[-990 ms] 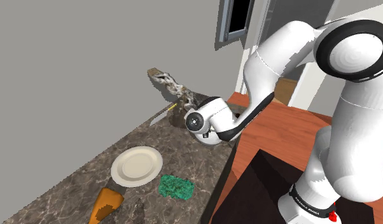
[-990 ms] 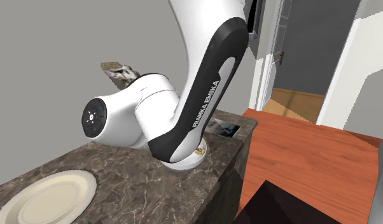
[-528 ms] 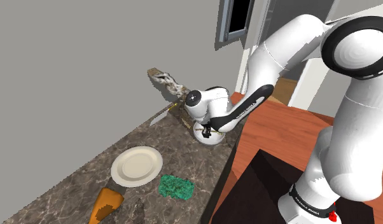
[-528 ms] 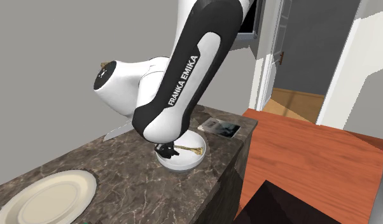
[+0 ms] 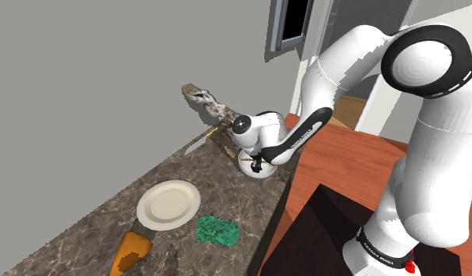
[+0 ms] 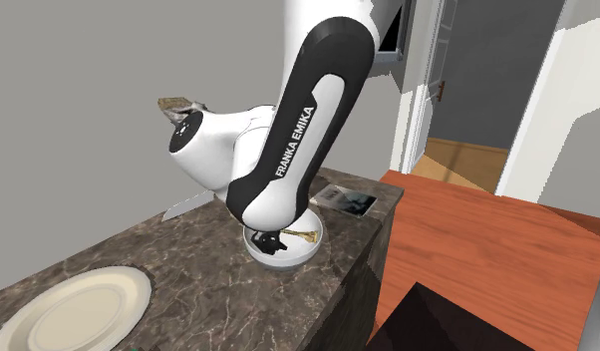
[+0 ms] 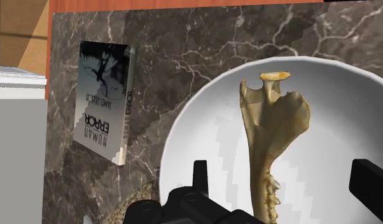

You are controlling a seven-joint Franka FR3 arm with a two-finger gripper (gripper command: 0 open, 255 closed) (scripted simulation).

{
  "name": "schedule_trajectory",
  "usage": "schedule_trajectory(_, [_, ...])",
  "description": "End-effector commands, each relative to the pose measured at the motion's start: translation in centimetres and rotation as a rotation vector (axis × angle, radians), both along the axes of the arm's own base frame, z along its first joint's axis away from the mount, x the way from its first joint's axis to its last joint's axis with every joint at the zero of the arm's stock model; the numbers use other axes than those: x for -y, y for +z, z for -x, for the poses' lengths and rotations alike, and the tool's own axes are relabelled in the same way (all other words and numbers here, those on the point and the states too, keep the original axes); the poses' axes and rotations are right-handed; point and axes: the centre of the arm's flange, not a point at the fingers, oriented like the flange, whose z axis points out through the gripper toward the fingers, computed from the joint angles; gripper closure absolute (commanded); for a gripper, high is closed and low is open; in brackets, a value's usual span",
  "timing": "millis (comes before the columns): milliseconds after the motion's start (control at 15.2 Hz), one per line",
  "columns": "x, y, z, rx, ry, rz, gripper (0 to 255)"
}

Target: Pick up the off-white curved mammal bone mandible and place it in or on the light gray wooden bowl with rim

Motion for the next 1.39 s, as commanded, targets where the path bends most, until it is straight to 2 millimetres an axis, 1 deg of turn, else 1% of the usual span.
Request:
schedule_trajectory(0, [0.1,0.0,0.0,0.000,0.000,0.000,0])
schedule_trajectory(264, [0.1,0.0,0.0,0.000,0.000,0.000,0])
schedule_trajectory(330, [0.1,0.0,0.0,0.000,0.000,0.000,255])
schedule_trajectory(924, [0.1,0.0,0.0,0.000,0.000,0.000,255])
schedule_trajectory(1320, [0.1,3.1,0.0,0.000,0.000,0.000,255])
